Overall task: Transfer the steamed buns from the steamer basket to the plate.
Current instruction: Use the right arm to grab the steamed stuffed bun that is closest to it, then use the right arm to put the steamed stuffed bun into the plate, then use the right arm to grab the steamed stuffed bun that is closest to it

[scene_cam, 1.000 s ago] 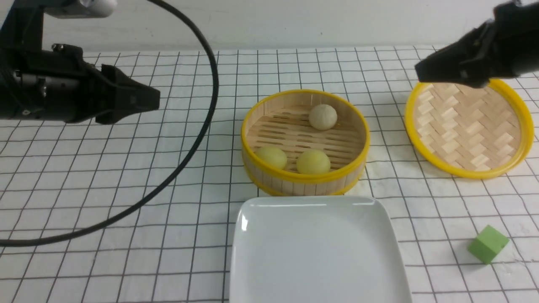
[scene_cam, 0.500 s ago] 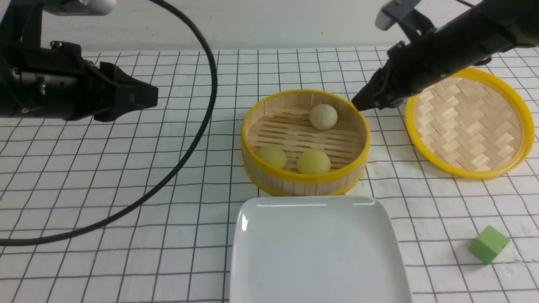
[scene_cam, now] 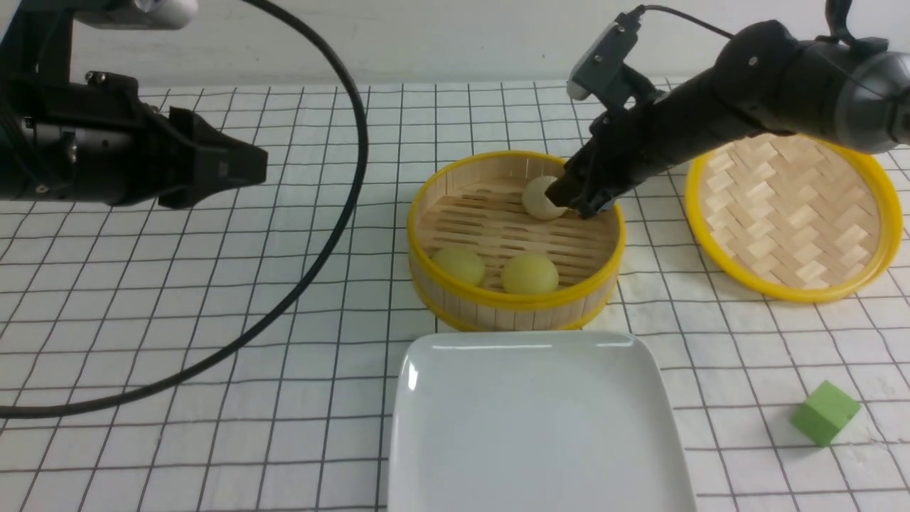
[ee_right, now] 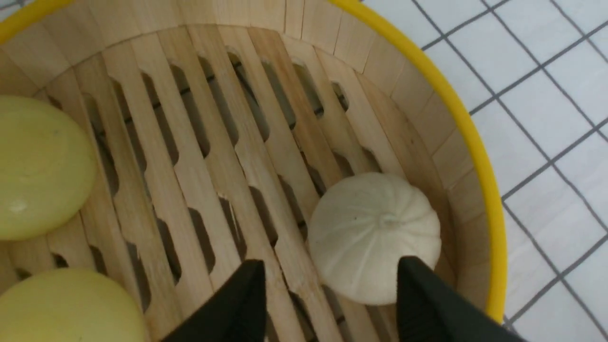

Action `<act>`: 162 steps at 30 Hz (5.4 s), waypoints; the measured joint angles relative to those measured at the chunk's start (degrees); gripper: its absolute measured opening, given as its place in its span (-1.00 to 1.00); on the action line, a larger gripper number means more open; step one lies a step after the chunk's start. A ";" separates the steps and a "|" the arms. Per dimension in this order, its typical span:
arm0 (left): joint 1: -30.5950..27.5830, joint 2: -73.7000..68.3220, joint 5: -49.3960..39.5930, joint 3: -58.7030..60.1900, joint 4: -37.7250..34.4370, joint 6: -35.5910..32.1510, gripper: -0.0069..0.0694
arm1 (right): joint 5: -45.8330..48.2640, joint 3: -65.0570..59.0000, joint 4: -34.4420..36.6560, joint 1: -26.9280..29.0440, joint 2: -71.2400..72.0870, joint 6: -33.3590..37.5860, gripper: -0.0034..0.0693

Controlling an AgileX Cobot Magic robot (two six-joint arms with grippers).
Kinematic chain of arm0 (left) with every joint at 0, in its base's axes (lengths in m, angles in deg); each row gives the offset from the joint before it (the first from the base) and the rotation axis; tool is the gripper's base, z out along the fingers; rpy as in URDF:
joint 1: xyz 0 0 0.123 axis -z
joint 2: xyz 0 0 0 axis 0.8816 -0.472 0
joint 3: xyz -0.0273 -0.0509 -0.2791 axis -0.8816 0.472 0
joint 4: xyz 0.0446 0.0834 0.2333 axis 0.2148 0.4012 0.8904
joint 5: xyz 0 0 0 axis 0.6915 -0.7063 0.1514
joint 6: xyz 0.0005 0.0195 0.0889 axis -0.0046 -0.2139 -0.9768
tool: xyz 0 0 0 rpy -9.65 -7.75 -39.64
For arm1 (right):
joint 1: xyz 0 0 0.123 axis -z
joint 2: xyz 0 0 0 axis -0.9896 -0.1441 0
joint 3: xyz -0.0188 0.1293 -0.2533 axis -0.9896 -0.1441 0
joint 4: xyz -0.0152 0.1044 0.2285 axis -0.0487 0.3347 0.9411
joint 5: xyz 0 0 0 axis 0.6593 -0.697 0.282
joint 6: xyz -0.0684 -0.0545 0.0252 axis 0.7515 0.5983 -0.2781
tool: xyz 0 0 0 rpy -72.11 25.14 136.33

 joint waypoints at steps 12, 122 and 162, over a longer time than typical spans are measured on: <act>0.00 0.00 -1.01 0.00 0.77 0.00 -0.19 | -5.81 0.00 0.06 -1.78 -3.03 0.84 0.40; 0.00 0.00 -3.35 0.00 2.21 -0.05 -0.18 | 21.69 -21.70 -4.67 -1.78 11.13 -4.80 -0.25; 0.00 0.00 -5.30 0.00 3.14 -0.05 -0.18 | 8.55 -7.45 10.17 -1.78 2.91 2.93 0.40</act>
